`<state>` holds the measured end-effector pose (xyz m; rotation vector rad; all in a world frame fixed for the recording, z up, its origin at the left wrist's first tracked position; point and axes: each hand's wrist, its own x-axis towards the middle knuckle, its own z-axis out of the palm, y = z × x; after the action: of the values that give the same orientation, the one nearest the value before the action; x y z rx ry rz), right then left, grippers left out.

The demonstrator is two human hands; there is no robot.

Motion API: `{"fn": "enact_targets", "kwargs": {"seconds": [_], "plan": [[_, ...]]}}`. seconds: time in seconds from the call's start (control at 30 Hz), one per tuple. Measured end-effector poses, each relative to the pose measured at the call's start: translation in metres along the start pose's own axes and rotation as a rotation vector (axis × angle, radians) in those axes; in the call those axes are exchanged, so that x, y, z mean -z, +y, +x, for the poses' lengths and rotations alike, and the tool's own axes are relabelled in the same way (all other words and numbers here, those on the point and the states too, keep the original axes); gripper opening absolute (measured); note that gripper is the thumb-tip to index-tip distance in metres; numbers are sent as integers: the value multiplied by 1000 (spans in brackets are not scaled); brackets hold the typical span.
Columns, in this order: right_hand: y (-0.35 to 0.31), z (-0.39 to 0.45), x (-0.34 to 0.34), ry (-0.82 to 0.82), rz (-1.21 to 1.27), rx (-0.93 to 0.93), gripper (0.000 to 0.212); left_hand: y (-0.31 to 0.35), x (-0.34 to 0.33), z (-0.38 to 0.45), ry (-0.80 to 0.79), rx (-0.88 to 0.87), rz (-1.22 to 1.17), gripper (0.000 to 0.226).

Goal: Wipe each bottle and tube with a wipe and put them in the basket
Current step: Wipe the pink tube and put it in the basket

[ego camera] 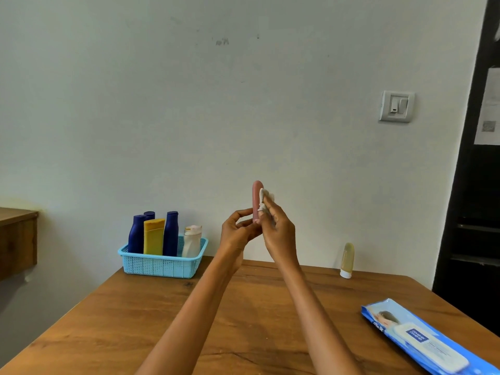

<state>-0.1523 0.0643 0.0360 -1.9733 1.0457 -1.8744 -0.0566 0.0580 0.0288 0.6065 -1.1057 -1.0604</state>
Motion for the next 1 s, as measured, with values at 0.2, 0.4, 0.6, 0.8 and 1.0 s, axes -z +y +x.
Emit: {"fn": "enact_targets", "kwargs": {"seconds": [0.2, 0.4, 0.6, 0.8, 1.0], "plan": [[7, 8, 19, 27, 24, -73, 36, 11, 16, 4, -189, 315, -122, 27], [7, 13, 27, 369, 74, -62, 28, 9, 20, 1, -205, 480, -101, 29], [9, 6, 19, 54, -310, 107, 40, 8, 7, 1, -211, 472, -118, 24], [15, -4, 12, 18, -442, 64, 21, -1, 6, 3, -75, 443, -100, 19], [20, 3, 17, 74, -364, -124, 25, -1, 10, 5, -6, 479, -151, 22]]}}
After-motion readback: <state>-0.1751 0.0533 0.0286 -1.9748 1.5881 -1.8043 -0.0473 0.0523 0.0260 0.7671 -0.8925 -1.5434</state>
